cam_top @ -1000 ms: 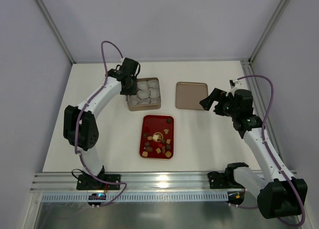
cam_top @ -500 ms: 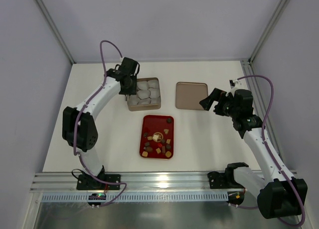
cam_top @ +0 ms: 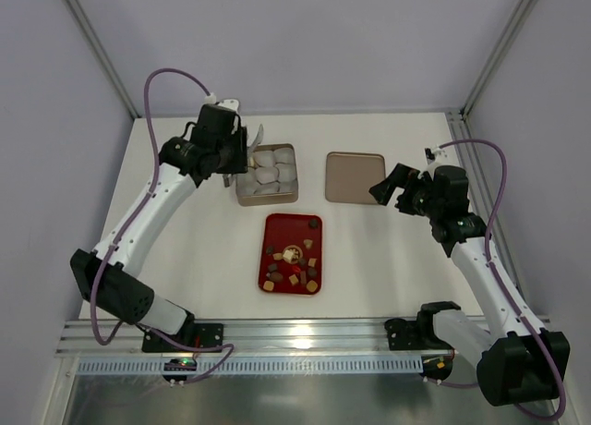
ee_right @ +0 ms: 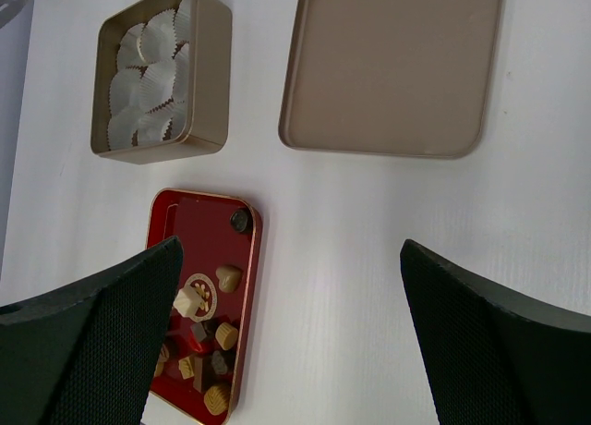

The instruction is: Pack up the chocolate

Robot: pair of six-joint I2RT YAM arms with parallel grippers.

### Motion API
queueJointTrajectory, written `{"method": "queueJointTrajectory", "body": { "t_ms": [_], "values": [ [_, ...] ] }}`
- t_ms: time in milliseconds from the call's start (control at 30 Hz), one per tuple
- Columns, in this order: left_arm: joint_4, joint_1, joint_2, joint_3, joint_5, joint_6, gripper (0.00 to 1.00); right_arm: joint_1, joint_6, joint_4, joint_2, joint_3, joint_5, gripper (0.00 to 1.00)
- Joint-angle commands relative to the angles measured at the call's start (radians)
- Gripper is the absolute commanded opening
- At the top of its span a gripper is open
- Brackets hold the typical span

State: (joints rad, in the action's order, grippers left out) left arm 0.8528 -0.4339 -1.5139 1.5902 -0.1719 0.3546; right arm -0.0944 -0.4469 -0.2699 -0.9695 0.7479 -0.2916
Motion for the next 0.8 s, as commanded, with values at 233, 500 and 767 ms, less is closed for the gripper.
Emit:
{"method": "queueJointTrajectory", "body": {
  "t_ms": [233, 500, 767],
  "values": [
    [0.104, -0.251, 0.225, -0.186, -0.014, 0.060, 0.41, -0.008, 0.005, 0.032, 0.002, 0.008, -0.001, 1.00],
    [0.169, -0.428, 0.346, -0.338, -0.006, 0.139, 0.40, -0.011, 0.007, 0.034, 0.000, 0.005, 0.002, 1.00],
    [0.212, -0.529, 0.368, -0.430, 0.009, 0.175, 0.40, -0.013, 0.010, 0.031, -0.001, 0.004, 0.008, 1.00]
  ]
}}
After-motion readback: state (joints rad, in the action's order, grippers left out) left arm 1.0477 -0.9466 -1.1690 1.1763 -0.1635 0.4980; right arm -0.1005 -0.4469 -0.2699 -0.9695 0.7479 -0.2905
